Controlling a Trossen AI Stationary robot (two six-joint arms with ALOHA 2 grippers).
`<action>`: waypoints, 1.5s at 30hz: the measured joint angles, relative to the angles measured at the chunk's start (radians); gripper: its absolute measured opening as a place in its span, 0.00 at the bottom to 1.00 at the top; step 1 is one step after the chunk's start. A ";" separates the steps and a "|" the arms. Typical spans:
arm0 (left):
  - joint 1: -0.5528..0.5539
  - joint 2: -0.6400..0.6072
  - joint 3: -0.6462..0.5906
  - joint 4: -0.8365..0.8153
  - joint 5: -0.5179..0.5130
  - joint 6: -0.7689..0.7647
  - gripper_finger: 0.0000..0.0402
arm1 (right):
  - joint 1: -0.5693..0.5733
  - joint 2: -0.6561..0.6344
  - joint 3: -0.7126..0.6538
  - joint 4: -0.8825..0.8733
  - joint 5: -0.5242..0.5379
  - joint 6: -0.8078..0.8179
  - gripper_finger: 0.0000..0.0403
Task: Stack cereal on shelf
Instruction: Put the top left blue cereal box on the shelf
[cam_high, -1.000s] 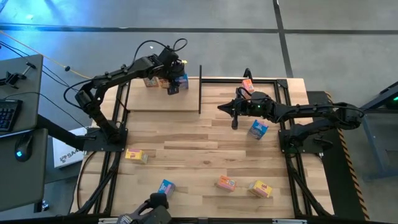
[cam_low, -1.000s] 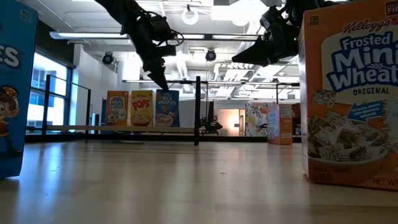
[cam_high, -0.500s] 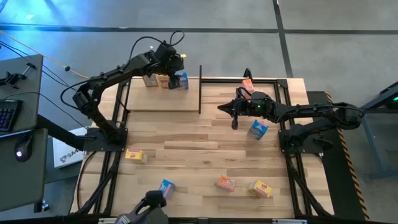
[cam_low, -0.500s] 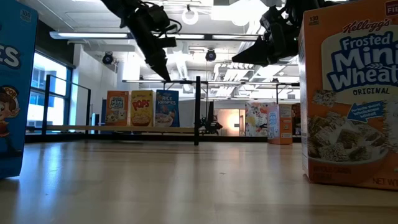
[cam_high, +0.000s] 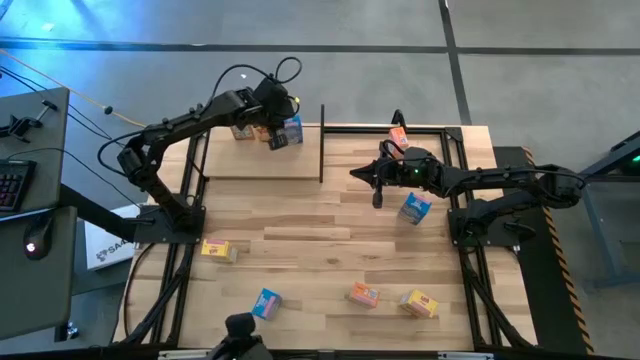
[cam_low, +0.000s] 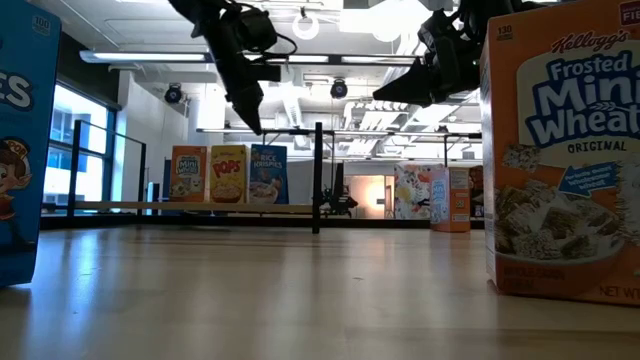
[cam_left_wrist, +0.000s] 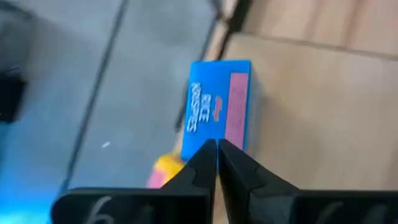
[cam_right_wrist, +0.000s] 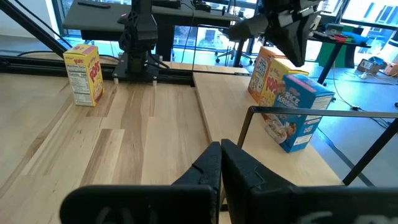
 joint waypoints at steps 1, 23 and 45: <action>0.000 0.000 0.000 -0.004 -0.034 0.000 0.03 | 0.000 0.000 0.000 0.000 0.000 0.000 0.00; 0.002 0.064 0.003 -0.030 -0.099 -0.062 0.00 | 0.000 0.000 0.000 0.000 -0.002 0.000 0.00; -0.001 -0.006 0.005 -0.032 -0.035 -0.083 0.00 | 0.000 0.000 0.000 0.000 -0.001 0.000 0.00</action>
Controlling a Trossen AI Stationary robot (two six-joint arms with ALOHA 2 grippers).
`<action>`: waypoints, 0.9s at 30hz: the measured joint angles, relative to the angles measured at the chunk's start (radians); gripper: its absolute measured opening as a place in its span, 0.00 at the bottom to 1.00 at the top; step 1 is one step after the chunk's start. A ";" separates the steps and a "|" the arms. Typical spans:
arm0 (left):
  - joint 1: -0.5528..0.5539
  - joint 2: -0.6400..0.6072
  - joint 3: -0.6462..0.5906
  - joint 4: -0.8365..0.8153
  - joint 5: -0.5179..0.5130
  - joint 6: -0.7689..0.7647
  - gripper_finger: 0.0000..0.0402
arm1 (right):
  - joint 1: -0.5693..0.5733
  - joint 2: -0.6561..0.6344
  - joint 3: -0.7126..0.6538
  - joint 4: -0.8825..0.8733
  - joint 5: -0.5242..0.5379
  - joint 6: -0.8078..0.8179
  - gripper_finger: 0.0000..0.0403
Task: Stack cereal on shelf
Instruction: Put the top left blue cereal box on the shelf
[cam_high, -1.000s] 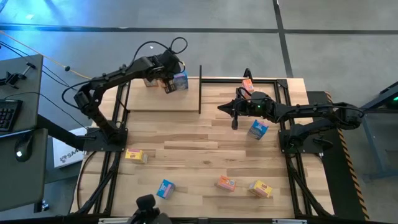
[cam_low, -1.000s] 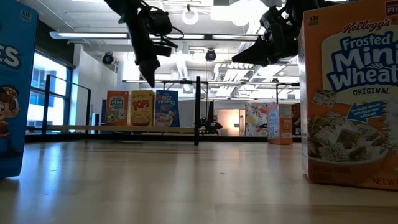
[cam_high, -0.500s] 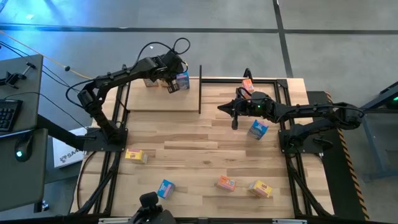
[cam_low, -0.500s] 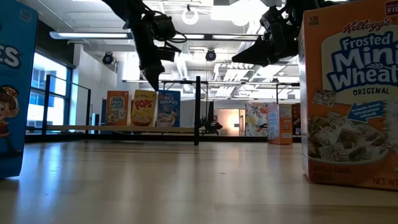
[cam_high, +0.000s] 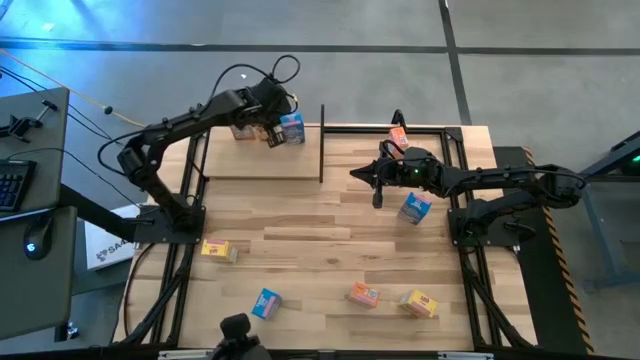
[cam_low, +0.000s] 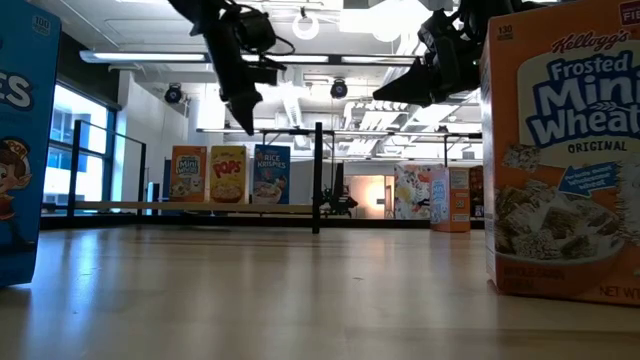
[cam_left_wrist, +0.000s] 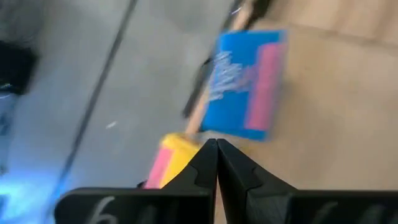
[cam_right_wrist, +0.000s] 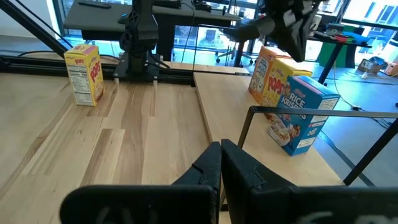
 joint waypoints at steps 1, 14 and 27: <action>-0.002 -0.007 -0.002 0.000 0.057 -0.005 0.00 | 0.000 0.000 0.000 0.000 0.000 0.000 0.00; -0.036 -0.028 -0.284 0.249 0.149 -0.012 0.00 | 0.000 0.000 0.000 -0.008 -0.005 -0.004 0.00; 0.014 -0.028 -0.337 0.404 0.140 -0.030 0.00 | 0.000 0.000 0.000 -0.007 -0.005 -0.003 0.00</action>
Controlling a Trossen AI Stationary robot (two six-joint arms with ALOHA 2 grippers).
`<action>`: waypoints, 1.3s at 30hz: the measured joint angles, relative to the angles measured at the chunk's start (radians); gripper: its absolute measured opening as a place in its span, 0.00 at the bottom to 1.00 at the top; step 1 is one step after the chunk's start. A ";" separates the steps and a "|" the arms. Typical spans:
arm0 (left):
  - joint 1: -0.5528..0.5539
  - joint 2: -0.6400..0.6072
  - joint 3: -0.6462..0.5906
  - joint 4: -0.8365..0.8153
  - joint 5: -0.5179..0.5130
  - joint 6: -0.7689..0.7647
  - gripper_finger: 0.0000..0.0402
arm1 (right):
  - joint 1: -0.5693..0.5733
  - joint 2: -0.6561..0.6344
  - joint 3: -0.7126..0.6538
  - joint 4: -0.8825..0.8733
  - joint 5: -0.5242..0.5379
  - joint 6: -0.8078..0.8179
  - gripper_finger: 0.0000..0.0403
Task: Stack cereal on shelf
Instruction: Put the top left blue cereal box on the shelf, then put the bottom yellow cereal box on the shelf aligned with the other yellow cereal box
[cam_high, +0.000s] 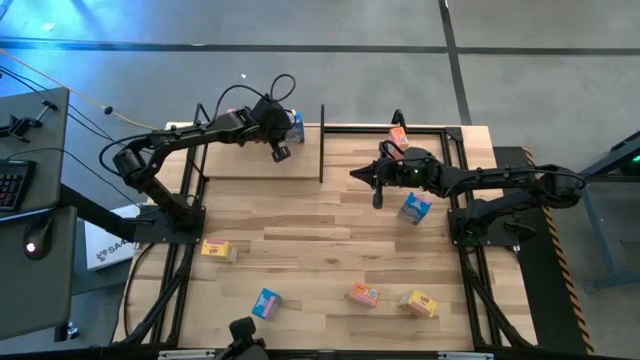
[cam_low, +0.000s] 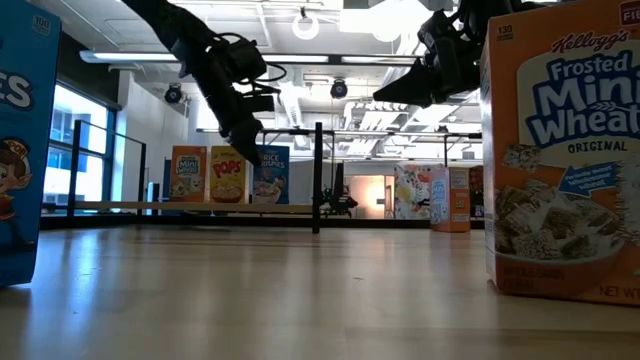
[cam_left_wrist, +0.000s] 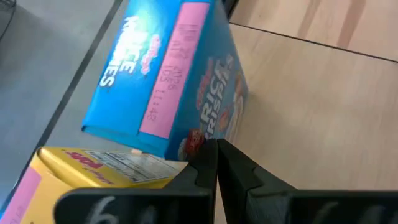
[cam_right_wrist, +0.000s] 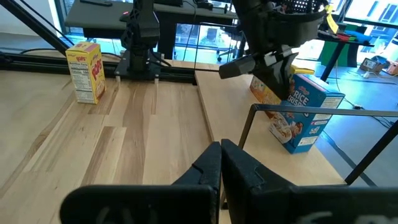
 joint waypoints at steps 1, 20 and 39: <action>0.003 0.000 0.000 0.001 0.000 0.000 0.00 | 0.000 0.000 0.000 0.000 0.000 0.000 0.00; 0.002 -0.091 -0.128 0.166 0.196 -0.050 0.00 | 0.000 0.000 0.000 0.000 -0.001 0.034 0.00; -0.207 -0.593 -0.686 0.663 0.224 -0.264 0.00 | 0.359 0.000 0.307 -0.735 0.231 0.325 0.44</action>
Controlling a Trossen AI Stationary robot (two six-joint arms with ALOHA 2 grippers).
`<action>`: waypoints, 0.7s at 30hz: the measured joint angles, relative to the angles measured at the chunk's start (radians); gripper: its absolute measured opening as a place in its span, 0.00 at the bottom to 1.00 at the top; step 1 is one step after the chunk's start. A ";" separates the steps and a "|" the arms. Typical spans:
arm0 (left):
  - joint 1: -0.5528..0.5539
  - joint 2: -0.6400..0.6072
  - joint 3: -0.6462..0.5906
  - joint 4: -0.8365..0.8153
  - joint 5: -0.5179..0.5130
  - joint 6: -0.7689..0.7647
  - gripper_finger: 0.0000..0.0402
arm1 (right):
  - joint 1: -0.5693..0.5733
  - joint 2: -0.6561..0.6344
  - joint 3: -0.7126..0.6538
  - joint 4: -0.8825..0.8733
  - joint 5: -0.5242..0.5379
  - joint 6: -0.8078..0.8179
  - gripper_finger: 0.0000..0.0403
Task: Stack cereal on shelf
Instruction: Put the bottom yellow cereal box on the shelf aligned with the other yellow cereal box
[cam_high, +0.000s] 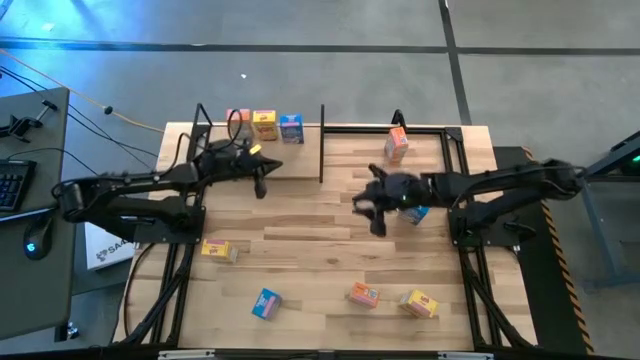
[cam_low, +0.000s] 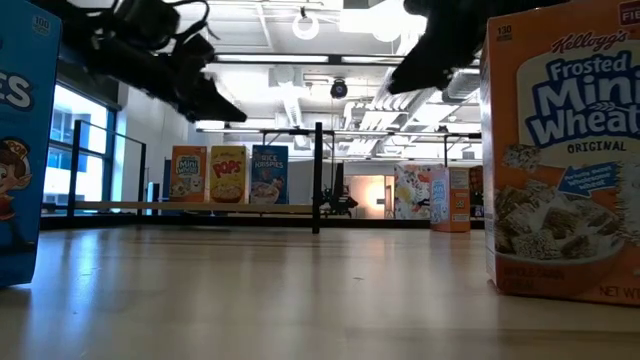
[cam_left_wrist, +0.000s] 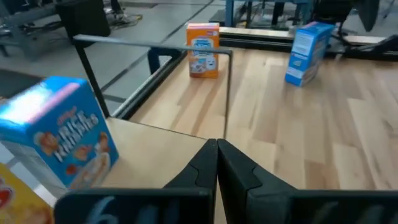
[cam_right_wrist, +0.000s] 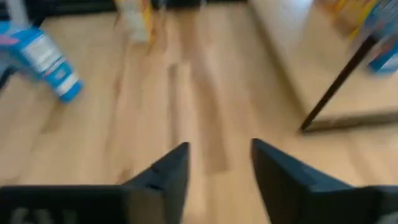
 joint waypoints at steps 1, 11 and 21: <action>-0.005 -0.007 -0.019 0.018 -0.001 -0.011 0.00 | 0.040 0.000 0.018 -0.072 0.021 0.056 0.49; -0.061 -0.020 -0.080 0.091 -0.001 -0.043 0.00 | 0.524 0.000 0.202 -0.556 0.201 0.789 0.78; -0.085 -0.020 -0.080 0.090 -0.001 -0.065 0.00 | 0.816 0.195 0.355 -0.765 0.179 1.288 0.79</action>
